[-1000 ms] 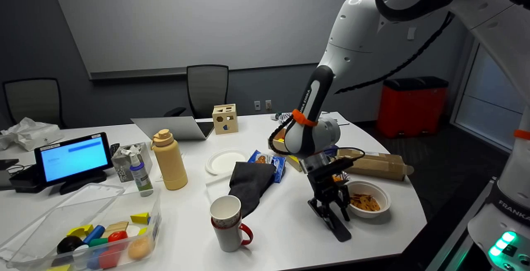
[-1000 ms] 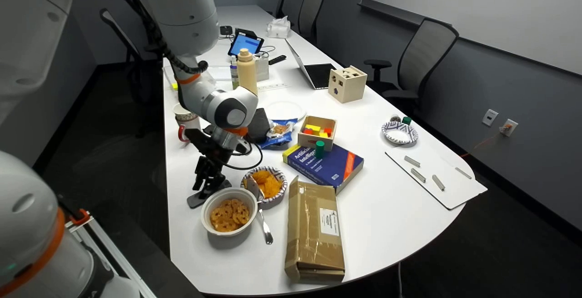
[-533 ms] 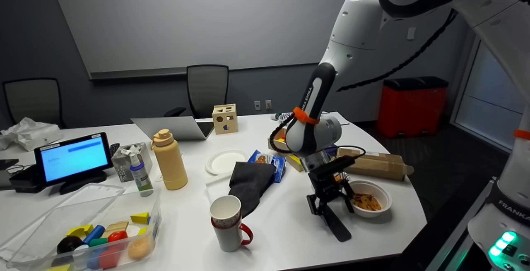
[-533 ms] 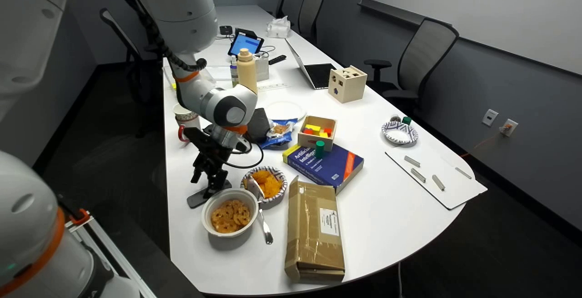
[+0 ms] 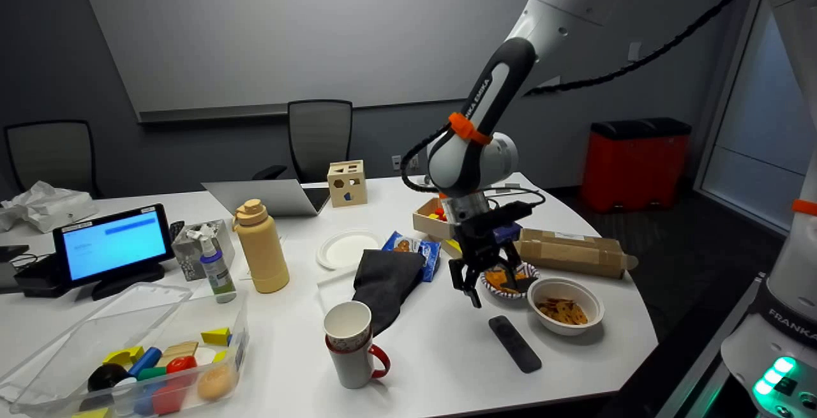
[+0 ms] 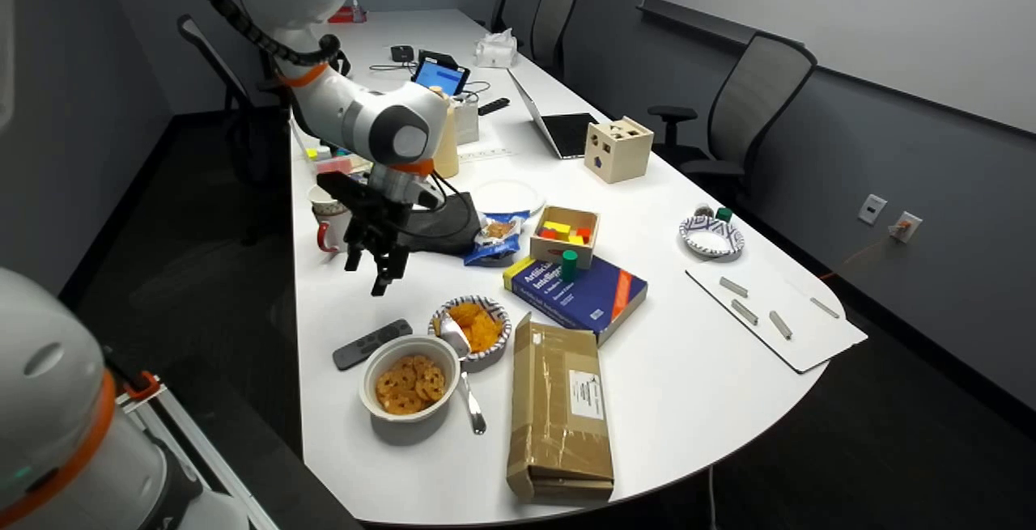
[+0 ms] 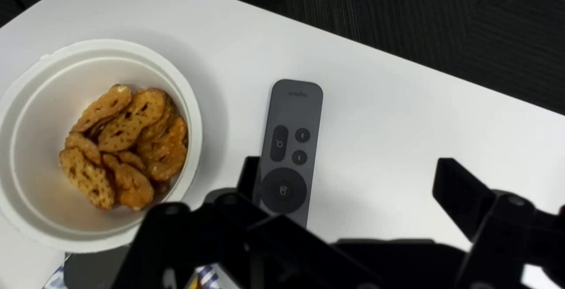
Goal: Put the remote next to the bowl
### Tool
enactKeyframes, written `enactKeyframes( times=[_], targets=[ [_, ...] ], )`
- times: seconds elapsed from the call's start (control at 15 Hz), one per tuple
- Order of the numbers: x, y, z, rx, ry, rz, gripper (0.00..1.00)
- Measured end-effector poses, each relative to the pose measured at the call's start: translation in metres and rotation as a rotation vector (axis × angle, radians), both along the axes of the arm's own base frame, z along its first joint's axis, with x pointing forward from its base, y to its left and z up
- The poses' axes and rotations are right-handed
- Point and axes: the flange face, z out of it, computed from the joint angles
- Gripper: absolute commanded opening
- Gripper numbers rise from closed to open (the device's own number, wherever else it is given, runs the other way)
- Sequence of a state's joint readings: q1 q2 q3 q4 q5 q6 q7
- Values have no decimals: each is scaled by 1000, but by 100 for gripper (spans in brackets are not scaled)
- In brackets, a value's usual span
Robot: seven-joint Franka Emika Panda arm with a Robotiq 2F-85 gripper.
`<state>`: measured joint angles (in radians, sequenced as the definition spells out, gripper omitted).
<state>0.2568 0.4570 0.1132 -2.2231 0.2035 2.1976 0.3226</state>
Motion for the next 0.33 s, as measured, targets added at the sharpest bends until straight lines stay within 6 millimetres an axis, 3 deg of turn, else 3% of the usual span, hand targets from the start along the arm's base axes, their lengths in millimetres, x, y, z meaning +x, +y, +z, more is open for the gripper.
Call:
enactKeyframes(
  times=[0.13,0.33],
  targets=[
    [5,4,21,-21,-51,23,100],
    [9,12,38,-47,-113,54,100]
  ],
)
